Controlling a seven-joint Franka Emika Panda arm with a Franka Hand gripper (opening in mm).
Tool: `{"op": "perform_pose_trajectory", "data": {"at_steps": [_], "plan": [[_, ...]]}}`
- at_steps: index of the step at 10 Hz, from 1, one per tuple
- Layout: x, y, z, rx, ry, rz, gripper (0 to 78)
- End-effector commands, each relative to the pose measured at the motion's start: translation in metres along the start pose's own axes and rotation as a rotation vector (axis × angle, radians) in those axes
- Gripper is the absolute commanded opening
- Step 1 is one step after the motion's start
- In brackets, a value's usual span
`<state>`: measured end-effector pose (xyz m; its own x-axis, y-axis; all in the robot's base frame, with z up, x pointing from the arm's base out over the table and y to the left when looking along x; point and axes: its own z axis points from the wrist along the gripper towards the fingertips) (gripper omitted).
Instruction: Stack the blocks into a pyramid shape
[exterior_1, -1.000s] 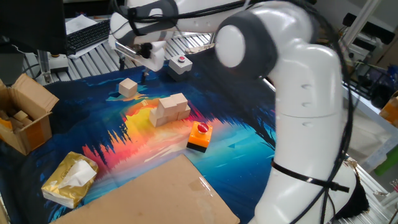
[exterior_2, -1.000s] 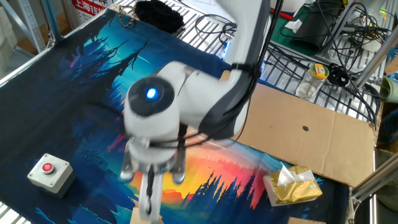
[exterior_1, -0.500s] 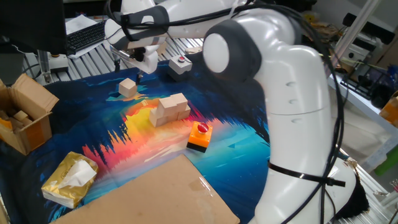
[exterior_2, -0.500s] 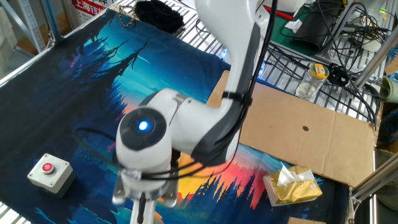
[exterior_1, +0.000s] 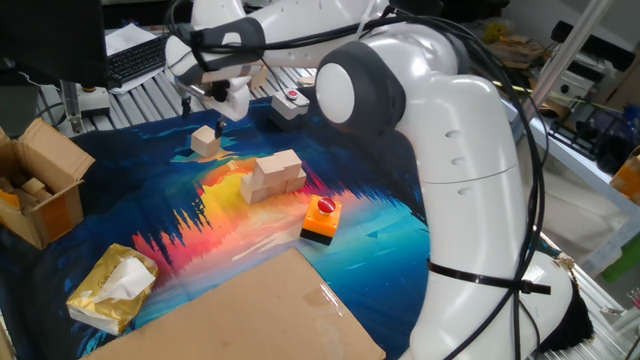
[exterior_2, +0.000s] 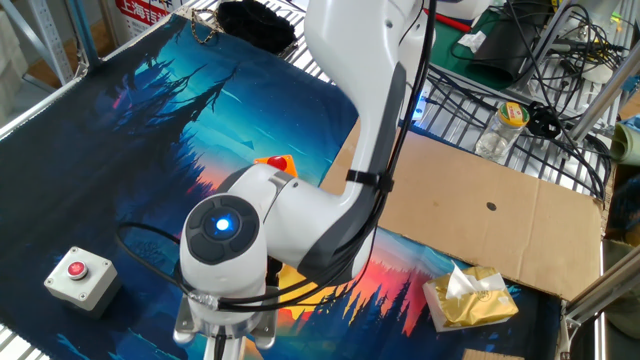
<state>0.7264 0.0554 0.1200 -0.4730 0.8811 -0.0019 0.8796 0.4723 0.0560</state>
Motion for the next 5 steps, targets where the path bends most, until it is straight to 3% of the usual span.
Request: {"op": "perform_pose_trajectory", "data": {"at_steps": [1,5], "plan": [[-0.0044,-0.0005,0.0066,-0.009,-0.007,0.009,77.3],[-0.0049,-0.0011,0.012,-0.013,-0.018,0.016,77.3]]}}
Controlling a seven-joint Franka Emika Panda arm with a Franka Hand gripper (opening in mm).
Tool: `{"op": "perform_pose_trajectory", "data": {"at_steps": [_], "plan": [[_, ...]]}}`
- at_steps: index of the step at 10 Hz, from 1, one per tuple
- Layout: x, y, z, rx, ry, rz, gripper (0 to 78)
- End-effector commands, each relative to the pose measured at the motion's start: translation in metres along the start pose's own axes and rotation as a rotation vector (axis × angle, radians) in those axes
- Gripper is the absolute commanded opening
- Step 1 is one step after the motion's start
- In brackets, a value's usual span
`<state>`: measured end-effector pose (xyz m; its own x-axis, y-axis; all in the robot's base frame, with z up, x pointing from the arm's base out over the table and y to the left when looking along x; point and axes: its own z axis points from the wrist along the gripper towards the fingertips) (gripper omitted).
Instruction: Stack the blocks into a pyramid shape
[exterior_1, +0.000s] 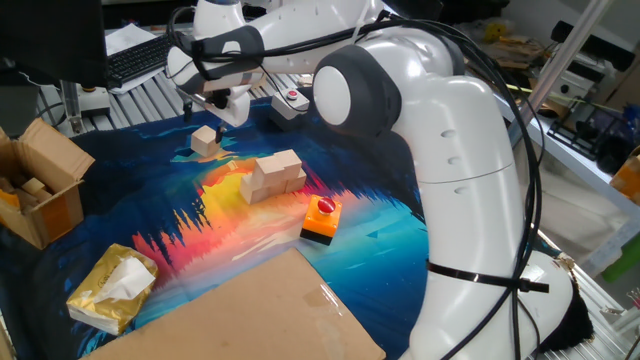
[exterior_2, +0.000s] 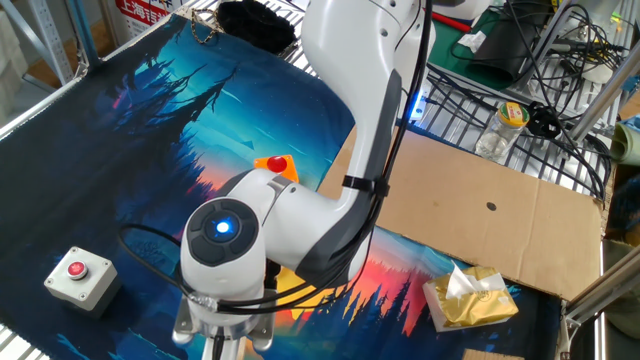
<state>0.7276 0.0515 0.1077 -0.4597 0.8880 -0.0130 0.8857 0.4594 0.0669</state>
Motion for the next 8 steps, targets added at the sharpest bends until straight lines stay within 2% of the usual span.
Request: {"op": "perform_pose_trajectory", "data": {"at_steps": [1,8], "plan": [[-0.001,0.0003,0.0004,-0.002,-0.007,0.003,77.3],[-0.003,-0.0016,0.01,-0.007,-0.029,-0.002,77.3]]}}
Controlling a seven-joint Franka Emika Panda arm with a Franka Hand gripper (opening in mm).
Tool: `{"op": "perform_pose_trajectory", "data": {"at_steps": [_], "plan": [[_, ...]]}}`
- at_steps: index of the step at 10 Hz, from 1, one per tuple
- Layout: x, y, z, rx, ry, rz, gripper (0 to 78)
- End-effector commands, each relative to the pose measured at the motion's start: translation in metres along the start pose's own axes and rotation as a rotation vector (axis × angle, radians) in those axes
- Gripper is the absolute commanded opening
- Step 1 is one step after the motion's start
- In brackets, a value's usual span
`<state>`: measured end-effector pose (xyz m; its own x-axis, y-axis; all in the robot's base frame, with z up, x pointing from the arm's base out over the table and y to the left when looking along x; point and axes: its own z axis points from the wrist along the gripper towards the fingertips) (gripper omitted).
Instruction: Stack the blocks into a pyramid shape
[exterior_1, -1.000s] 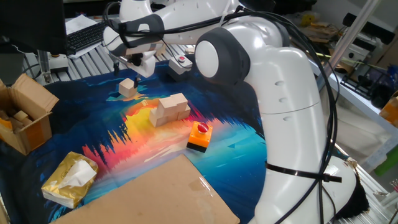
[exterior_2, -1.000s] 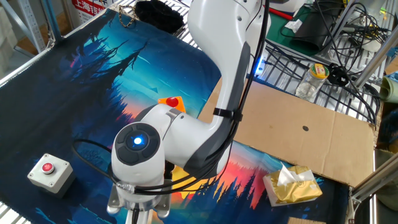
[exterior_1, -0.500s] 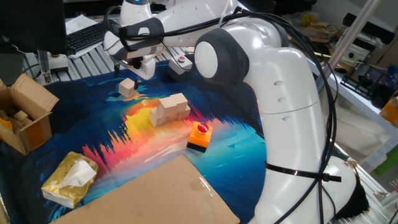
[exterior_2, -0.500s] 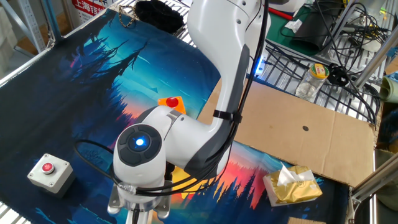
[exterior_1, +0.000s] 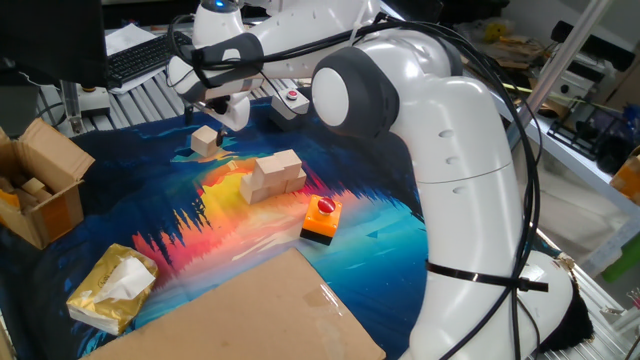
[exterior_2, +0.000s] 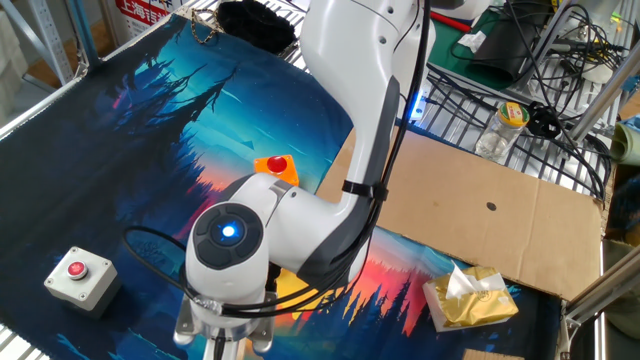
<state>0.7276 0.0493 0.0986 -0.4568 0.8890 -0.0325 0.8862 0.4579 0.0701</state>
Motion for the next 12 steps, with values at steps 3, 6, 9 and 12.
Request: {"op": "perform_pose_trajectory", "data": {"at_steps": [3,6,9,12], "plan": [[-0.0018,-0.0012,0.0077,-0.008,-0.025,-0.009,77.3],[-0.0018,-0.0013,0.0078,-0.002,-0.044,-0.018,77.3],[-0.0018,-0.0013,0.0078,0.0,-0.043,-0.02,77.3],[-0.0018,-0.0013,0.0078,0.005,-0.039,-0.017,1.1]]}}
